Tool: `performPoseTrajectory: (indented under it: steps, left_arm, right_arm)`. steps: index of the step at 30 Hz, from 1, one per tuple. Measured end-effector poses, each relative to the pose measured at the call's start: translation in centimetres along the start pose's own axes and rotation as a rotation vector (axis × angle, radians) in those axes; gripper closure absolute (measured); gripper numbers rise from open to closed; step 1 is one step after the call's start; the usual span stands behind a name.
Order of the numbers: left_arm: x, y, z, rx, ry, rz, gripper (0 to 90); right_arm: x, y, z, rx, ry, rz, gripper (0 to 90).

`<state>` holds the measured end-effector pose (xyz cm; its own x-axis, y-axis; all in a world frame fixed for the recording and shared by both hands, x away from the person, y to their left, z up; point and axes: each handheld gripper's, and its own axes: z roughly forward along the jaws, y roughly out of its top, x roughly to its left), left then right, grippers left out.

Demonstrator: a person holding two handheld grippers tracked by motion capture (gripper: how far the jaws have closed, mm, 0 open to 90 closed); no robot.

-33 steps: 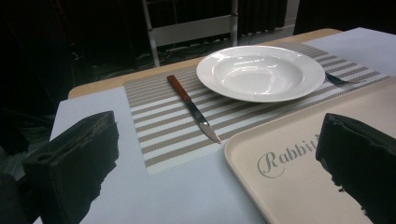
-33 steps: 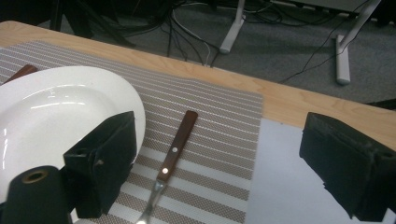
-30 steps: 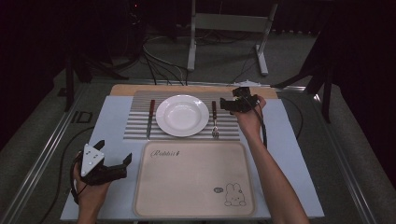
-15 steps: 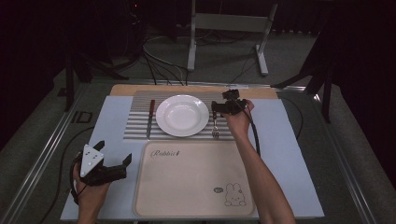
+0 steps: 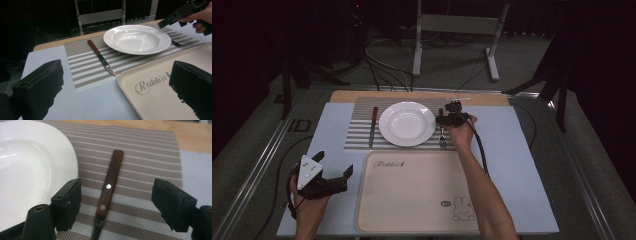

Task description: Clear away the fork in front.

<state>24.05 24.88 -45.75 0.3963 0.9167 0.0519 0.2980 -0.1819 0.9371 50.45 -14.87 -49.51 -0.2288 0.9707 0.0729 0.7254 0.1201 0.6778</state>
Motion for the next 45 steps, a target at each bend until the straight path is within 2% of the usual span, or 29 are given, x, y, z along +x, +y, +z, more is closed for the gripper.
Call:
performPoseTrajectory:
  steps: [1, 6, 11, 14, 16, 19, 22, 24, 30, 31, 35, 38, 41, 43, 45]
  left_arm:
    - [0.0, 0.0, 0.0, 0.003, -0.001, 0.002, 0.1]
    - [0.1, 0.0, 0.0, 0.0, 0.0, 0.001, 0.1]
    - [0.3, -0.1, -0.1, 0.0, 0.004, -0.004, 0.1]
    - [0.3, -0.1, -0.1, 0.002, 0.004, -0.001, 0.1]
    - [0.2, -0.1, 0.0, 0.003, 0.002, -0.001, 0.1]
    - [0.1, -0.1, 0.1, 0.006, 0.001, 0.004, 0.1]
    - [0.0, -0.1, 0.2, 0.01, -0.001, 0.008, 0.1]
    - [-0.1, -0.1, 0.3, 0.013, -0.001, 0.009, 0.1]
    - [-0.2, -0.1, 0.3, 0.016, -0.001, 0.015, 0.1]
    - [-0.2, -0.1, 0.3, 0.016, -0.001, 0.014, 0.1]
    - [-0.2, -0.1, 0.4, 0.018, -0.001, 0.009, 0.1]
    - [-0.2, -0.1, 0.3, 0.015, 0.0, 0.012, 0.1]
    - [-0.1, -0.1, 0.3, 0.016, -0.001, 0.013, 0.1]
    - [-0.1, -0.2, 0.4, 0.021, -0.002, 0.012, 0.1]
    - [-0.1, -0.2, 0.6, 0.025, -0.003, 0.014, 0.1]
  right_arm:
    - [0.0, -0.1, 0.2, 0.004, 0.002, 0.011, 27.2]
    - [0.3, -0.5, 1.1, 0.03, -0.017, 0.004, 38.2]
    - [0.2, -1.0, 1.7, 0.067, -0.018, 0.001, 56.8]
    - [-0.1, -1.2, 1.5, 0.078, -0.02, -0.011, 69.5]
    - [-0.7, -1.2, 1.3, 0.086, 0.001, 0.017, 71.1]
    - [-1.3, -1.3, 0.9, 0.111, -0.004, 0.01, 76.8]
    - [-2.1, -1.4, 0.4, 0.131, 0.002, -0.002, 77.1]
    - [-2.2, -1.6, 0.3, 0.143, -0.003, -0.037, 77.1]
    - [-2.0, -1.6, 0.3, 0.147, -0.012, -0.076, 74.8]
    - [-1.7, -1.7, 0.3, 0.15, -0.029, -0.102, 75.2]
    - [-1.1, -1.2, 0.1, 0.231, -0.044, -0.132, 77.9]
    - [-1.0, -1.1, 0.0, 0.246, -0.041, -0.14, 78.2]
    - [-1.3, -1.2, -0.3, 0.237, -0.035, -0.138, 78.4]
    - [-1.6, -1.4, -0.7, 0.204, -0.01, -0.117, 78.5]
    - [-1.8, -1.5, -1.3, 0.172, 0.008, -0.117, 78.5]
